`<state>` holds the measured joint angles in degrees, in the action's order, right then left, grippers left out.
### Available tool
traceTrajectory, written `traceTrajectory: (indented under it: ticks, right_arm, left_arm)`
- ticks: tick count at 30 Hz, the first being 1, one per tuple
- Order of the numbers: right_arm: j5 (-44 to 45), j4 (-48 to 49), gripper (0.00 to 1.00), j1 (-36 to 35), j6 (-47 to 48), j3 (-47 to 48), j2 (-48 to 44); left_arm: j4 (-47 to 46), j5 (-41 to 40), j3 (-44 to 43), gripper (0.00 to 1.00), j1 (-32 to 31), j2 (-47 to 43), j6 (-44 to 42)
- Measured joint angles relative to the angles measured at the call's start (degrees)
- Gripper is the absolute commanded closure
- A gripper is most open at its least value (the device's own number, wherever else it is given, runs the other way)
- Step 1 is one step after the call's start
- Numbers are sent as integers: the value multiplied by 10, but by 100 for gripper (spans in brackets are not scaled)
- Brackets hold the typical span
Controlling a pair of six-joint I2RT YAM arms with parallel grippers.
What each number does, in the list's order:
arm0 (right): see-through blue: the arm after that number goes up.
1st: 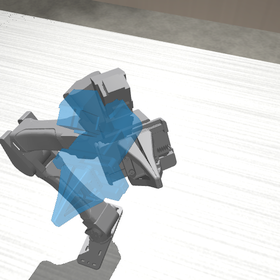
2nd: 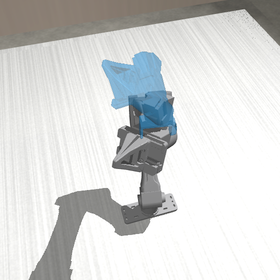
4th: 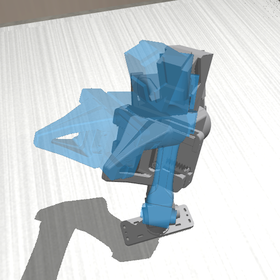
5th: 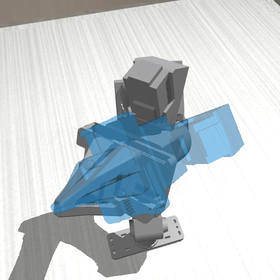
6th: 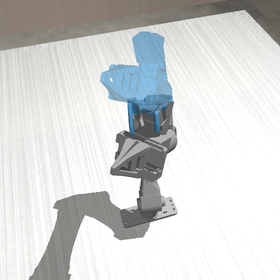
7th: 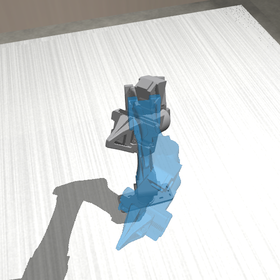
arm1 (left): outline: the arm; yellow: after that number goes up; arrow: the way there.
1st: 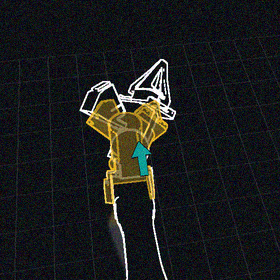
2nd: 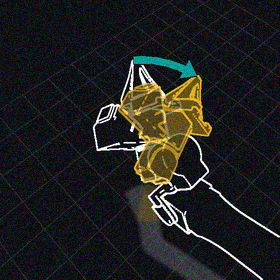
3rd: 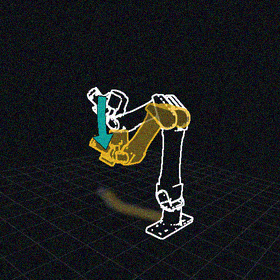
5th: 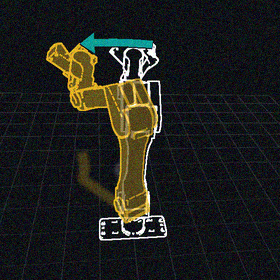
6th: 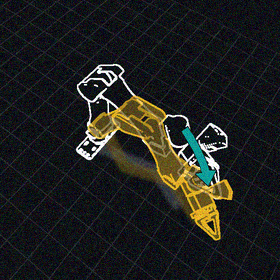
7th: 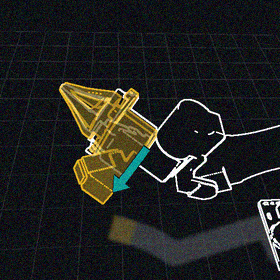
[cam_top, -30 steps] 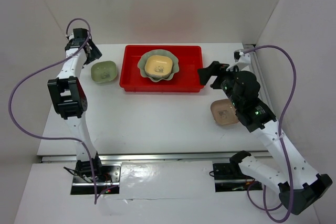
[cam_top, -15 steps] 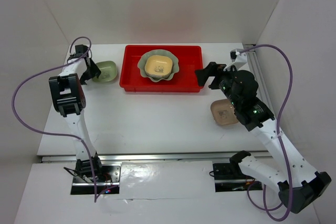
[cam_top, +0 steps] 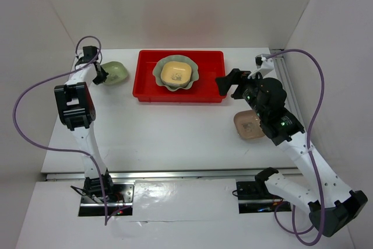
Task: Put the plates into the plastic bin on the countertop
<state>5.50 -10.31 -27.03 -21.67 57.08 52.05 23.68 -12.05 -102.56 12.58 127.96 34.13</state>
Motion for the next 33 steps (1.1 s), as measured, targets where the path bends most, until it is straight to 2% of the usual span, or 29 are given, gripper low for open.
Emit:
traceTrajectory:
  ticks: [7, 12, 17, 24, 33]
  right_arm:
    - [2, -1, 4, 0, -3, 0, -1]
    - [13, -7, 4, 0, -4, 2, -8]
    - [26, -19, 4, -2, -4, 34, -13]
    - [42, -36, 2, -4, -5, 53, -49]
    - [65, -63, 2, -4, -10, 73, -68]
  left_arm:
    - [63, -44, 2, 100, 1, -46, 35]
    - [64, -66, 30, 100, -23, -166, 36]
    - [19, -23, 15, 100, -82, -265, 2]
    - [2, 51, -29, 100, -177, -226, -29]
    - [27, 105, -128, 100, -262, -60, -26]
